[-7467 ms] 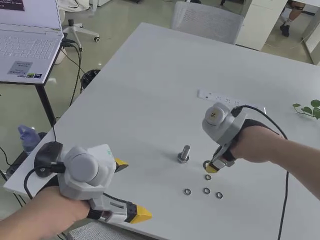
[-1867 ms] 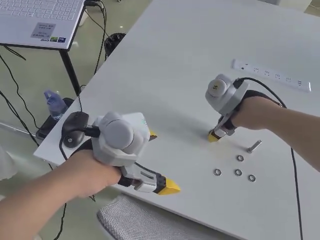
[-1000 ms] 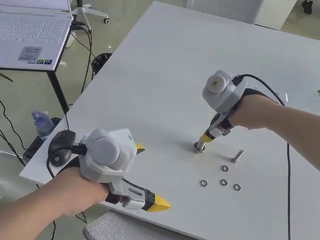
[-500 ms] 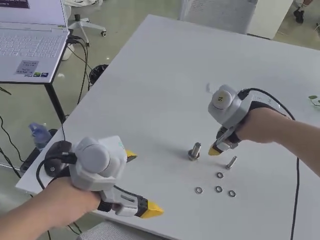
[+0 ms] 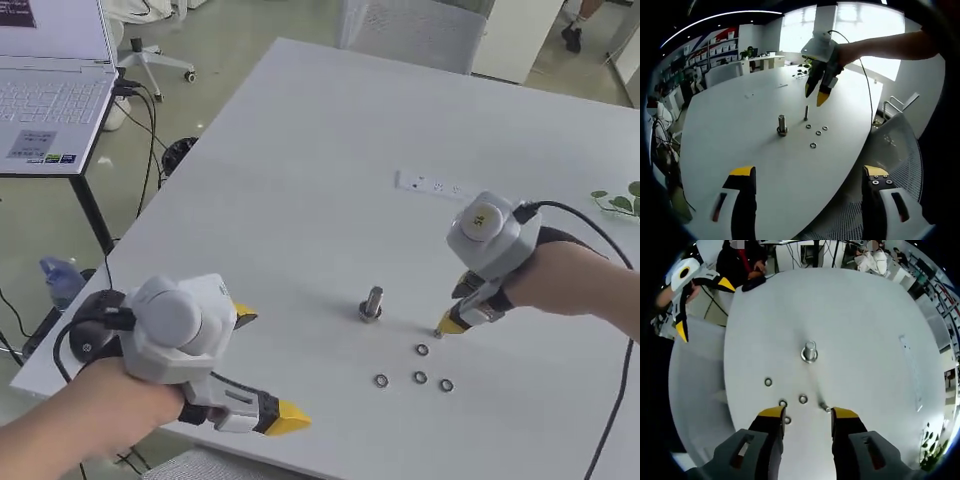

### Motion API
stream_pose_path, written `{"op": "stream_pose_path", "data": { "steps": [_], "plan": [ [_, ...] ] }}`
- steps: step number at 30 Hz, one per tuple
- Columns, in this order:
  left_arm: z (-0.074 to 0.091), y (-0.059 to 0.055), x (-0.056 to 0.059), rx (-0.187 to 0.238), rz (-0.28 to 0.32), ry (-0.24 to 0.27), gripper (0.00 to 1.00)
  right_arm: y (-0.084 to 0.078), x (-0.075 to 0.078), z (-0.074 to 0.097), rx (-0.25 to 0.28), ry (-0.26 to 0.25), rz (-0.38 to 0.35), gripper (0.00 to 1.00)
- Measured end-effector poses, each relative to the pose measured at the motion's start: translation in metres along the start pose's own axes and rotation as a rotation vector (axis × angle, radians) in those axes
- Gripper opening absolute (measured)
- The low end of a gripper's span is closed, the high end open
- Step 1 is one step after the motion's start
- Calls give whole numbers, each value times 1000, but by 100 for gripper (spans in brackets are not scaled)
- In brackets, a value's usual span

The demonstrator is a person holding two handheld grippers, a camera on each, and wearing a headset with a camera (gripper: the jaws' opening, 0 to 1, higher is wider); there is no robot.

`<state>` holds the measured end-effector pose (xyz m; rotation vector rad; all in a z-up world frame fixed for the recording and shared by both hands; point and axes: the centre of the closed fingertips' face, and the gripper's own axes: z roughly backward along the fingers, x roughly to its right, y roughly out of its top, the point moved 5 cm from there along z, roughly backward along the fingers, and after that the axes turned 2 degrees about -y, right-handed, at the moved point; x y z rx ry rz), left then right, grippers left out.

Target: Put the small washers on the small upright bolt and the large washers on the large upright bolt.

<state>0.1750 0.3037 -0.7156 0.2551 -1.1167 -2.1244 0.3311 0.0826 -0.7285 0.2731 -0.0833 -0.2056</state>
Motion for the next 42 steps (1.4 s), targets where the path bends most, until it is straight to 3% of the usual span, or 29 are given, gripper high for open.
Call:
{"op": "stream_pose_path", "data": {
  "steps": [8, 12, 15, 20, 27, 32, 42],
  "plan": [
    [-3, 0, 3, -3, -4, -6, 87, -20, -5, 4, 10, 4, -38, 38],
    [-3, -1, 4, -7, -8, -6, 86, -32, -8, 6, -12, 4, 0, 37],
    [-3, -2, 5, -6, -4, -7, 86, -39, -9, 5, -8, 15, -16, 38],
    [-4, -5, 6, -12, -4, -12, 86, -42, -14, 2, -8, 21, -20, 38],
    [-3, -6, 8, -9, 1, -14, 86, -43, -24, -10, 14, 7, -3, 37],
    [-3, -4, 8, 4, 9, -16, 86, -45, -33, -26, 5, 26, 3, 37],
    [-9, -4, 13, -9, -3, -30, 86, -50, -36, -47, 1, 20, -5, 36]
  ]
}}
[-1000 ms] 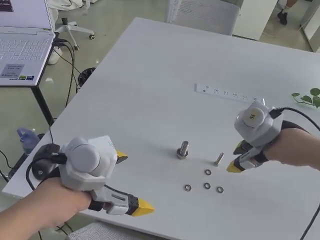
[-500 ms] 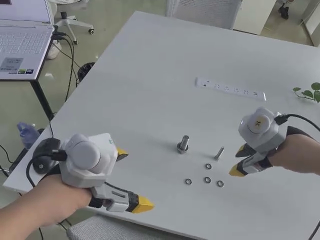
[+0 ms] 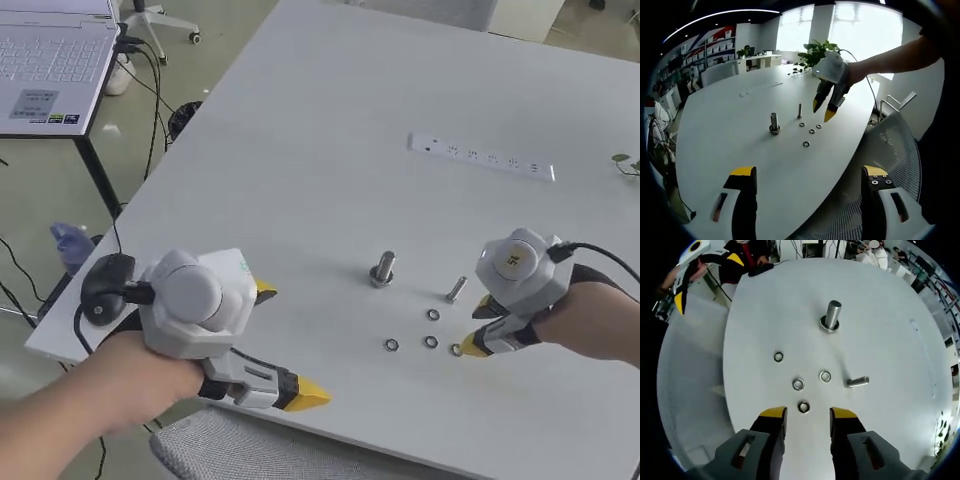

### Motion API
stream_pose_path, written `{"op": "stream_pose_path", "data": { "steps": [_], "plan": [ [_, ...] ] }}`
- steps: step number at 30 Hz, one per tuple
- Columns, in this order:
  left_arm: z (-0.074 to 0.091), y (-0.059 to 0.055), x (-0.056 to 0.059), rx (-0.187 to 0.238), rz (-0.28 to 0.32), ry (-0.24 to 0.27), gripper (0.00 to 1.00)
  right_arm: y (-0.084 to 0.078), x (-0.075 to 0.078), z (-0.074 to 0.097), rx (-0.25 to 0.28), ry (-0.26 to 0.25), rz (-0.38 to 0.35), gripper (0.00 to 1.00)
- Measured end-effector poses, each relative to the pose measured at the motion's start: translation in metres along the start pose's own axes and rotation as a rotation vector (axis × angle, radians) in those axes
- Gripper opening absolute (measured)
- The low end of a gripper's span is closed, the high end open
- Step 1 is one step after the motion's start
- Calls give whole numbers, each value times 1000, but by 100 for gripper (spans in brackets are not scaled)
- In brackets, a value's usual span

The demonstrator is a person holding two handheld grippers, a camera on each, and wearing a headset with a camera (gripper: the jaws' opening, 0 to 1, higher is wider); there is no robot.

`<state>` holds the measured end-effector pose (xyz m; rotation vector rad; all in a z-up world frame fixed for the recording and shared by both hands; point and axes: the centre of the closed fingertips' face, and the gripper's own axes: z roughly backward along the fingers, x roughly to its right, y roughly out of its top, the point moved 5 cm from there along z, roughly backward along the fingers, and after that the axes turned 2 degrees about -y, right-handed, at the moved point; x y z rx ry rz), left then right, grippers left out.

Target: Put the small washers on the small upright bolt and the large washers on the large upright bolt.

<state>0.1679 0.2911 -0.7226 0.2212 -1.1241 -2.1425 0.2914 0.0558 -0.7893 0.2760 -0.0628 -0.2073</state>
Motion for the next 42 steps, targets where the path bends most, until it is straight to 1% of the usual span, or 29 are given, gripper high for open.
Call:
{"op": "stream_pose_path", "data": {
  "steps": [3, 8, 12, 16, 18, 24, 26, 28, 31, 35, 38, 42],
  "plan": [
    [0, 2, 0, 3, -2, -2, 86, -3, -1, -6, -8, -1, 0, 35],
    [0, 3, -2, -3, -6, -5, 85, -10, 3, -20, -6, -8, -13, 34],
    [0, 3, -3, -5, -3, -7, 85, -13, 4, -27, -10, -7, -16, 33],
    [0, 1, -2, -13, -7, -11, 85, -15, 8, -33, -11, -21, -21, 33],
    [1, 1, -1, -13, -6, -13, 85, -14, 7, -32, -8, -20, -27, 33],
    [1, -1, -2, -15, -6, -12, 84, -17, 5, -36, -23, -24, -25, 32],
    [1, 0, -3, -14, -4, -11, 84, -15, 6, -37, -13, -28, -32, 32],
    [1, -1, -3, -12, -3, -11, 84, -16, 5, -38, -15, -16, -48, 30],
    [1, -3, -2, -15, -3, -11, 84, -15, 6, -38, -15, -19, -41, 30],
    [0, -3, -1, -14, 4, -13, 84, -16, 6, -38, -10, -21, -52, 29],
    [0, -3, -1, -7, 9, -13, 83, -15, 3, -38, -13, -23, -52, 26],
    [1, -4, -1, -9, 7, -11, 83, -14, 1, -38, -22, -26, -46, 22]
  ]
}}
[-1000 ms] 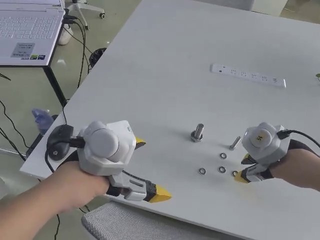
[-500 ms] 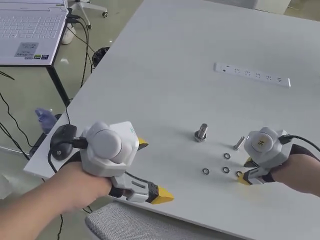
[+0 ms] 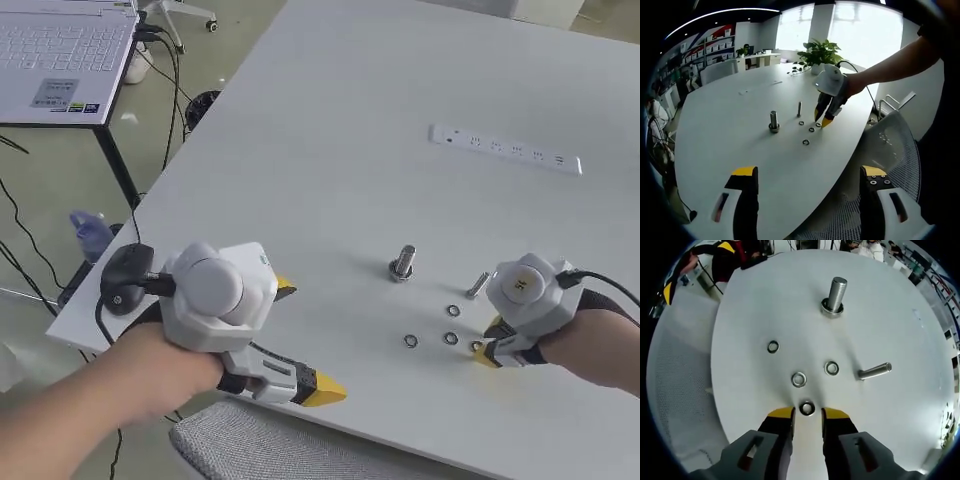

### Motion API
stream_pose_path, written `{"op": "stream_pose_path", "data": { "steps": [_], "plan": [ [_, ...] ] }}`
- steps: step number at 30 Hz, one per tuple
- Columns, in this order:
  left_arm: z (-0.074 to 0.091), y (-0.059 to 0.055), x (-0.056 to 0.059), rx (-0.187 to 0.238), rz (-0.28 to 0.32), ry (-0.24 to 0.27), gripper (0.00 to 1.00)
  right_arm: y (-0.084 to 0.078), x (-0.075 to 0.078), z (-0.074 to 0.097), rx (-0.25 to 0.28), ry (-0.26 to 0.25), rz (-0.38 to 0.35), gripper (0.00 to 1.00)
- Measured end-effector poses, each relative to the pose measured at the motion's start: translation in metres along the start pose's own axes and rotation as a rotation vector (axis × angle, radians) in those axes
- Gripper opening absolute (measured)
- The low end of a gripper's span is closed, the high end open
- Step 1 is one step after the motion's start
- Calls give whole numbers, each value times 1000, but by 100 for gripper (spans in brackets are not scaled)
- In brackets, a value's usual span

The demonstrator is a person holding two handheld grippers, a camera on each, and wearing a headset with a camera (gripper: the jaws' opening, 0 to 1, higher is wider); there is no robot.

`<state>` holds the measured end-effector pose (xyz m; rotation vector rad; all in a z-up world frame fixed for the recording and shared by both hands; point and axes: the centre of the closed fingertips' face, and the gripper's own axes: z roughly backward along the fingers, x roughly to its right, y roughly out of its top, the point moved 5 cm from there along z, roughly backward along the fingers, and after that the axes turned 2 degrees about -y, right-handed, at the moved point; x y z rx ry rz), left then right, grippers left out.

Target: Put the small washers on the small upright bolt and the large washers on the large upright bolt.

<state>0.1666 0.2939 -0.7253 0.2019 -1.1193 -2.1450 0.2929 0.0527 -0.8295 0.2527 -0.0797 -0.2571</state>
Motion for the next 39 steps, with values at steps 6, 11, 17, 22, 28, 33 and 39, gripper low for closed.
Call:
{"op": "stream_pose_path", "data": {
  "steps": [6, 11, 17, 22, 28, 33, 39],
  "plan": [
    [1, 0, -1, 4, 0, 3, 83, 1, -1, 0, -17, -8, 4, 15],
    [1, 0, 0, 4, 1, 4, 83, 2, -3, 0, -37, -24, 42, 14],
    [2, 0, 1, 3, -1, 6, 82, 6, -4, -1, -96, -41, 55, 14],
    [3, 1, 0, 2, -3, 9, 81, 5, -2, 0, -97, -31, 14, 13],
    [3, 3, 1, 7, -4, 12, 81, 4, -1, 1, -75, -12, -25, 12],
    [2, 2, 2, 5, -4, 11, 81, 5, -1, 1, -85, -9, -3, 12],
    [2, 2, 0, 3, -1, 16, 82, 6, -1, 1, -74, -17, 10, 12]
  ]
}}
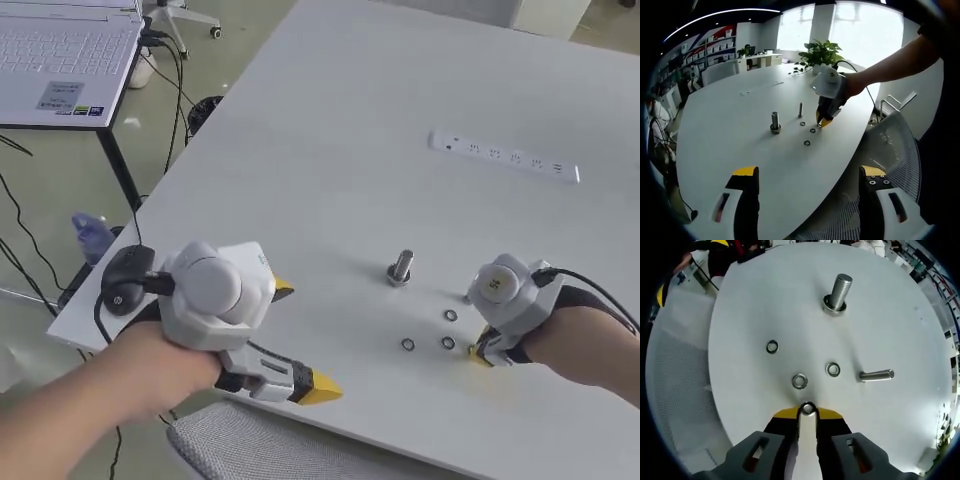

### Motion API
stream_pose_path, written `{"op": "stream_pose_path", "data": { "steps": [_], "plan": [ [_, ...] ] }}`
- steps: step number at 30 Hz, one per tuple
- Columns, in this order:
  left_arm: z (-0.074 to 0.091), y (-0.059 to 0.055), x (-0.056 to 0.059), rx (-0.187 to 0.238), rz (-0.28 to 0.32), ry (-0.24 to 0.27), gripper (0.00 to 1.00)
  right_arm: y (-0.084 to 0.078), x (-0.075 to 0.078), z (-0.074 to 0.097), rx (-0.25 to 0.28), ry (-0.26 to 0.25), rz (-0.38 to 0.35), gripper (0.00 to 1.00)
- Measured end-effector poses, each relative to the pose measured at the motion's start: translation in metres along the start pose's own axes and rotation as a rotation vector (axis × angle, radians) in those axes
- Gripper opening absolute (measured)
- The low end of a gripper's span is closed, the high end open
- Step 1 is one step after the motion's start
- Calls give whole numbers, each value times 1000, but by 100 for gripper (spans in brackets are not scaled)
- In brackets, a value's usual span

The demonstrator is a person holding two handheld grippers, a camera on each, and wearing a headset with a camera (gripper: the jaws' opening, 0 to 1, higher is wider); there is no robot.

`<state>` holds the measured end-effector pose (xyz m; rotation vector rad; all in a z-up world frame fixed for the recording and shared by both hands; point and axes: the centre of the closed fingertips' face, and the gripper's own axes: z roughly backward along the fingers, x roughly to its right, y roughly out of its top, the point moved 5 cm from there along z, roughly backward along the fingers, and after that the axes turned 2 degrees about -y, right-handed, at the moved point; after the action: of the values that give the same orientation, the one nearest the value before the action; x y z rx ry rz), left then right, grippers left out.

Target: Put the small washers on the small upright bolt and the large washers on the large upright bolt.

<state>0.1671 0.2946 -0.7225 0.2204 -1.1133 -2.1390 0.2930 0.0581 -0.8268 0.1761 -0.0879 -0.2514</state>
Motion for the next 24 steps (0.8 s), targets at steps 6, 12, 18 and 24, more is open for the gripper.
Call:
{"op": "stream_pose_path", "data": {
  "steps": [6, 12, 18, 24],
  "plan": [
    [0, 0, -1, -2, 1, 0, 82, 2, 3, 4, 17, 2, -15, 12],
    [-1, 3, -1, 9, 5, -1, 82, 0, 7, 9, 20, 3, -29, 12],
    [-1, 3, -2, 10, 4, 2, 82, -2, 10, 13, 22, 9, -43, 12],
    [-1, 1, -4, 4, 6, 6, 84, -6, 12, 21, 25, 10, -50, 12]
  ]
}}
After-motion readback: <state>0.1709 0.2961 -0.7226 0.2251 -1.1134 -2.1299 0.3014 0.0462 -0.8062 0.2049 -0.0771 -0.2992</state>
